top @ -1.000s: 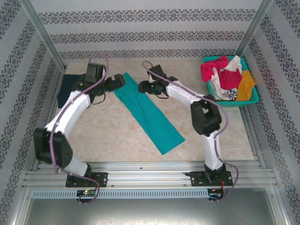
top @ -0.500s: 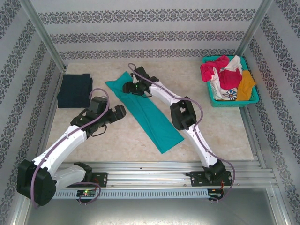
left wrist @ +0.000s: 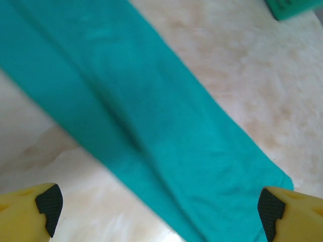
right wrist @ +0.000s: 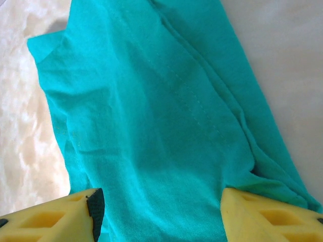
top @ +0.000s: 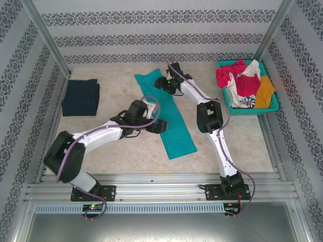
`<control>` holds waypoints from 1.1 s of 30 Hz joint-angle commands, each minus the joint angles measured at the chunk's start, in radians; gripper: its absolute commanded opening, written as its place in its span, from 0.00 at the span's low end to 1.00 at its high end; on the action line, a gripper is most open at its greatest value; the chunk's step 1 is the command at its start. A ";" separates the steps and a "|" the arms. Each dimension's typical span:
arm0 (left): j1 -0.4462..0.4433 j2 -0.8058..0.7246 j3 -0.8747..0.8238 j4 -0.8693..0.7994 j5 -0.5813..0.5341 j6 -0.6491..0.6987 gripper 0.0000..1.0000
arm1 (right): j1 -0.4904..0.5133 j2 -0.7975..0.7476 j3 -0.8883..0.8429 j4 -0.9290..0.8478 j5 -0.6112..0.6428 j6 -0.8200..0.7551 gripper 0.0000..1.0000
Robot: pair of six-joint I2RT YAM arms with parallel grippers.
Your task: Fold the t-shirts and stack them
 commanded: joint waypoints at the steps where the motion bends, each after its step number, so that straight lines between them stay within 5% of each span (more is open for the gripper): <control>1: -0.059 0.100 0.070 0.113 0.111 0.230 1.00 | -0.011 -0.035 -0.100 -0.059 0.051 0.003 0.63; 8: -0.136 0.228 0.143 0.101 0.146 0.357 1.00 | -0.052 -0.117 -0.249 -0.028 0.077 0.002 0.63; 18: -0.132 0.108 0.036 0.086 0.116 0.430 1.00 | -0.085 -0.409 -0.556 0.129 0.057 -0.059 0.68; 28: -0.109 0.045 -0.026 0.090 -0.059 0.083 1.00 | -0.118 -0.955 -1.280 0.273 0.112 -0.133 0.71; 31: -0.109 0.116 0.037 0.086 -0.006 0.049 0.93 | -0.114 -1.099 -1.459 0.265 0.128 -0.128 0.71; 33: -0.110 0.175 0.083 0.077 0.026 0.043 0.71 | -0.115 -1.186 -1.563 0.253 0.139 -0.114 0.71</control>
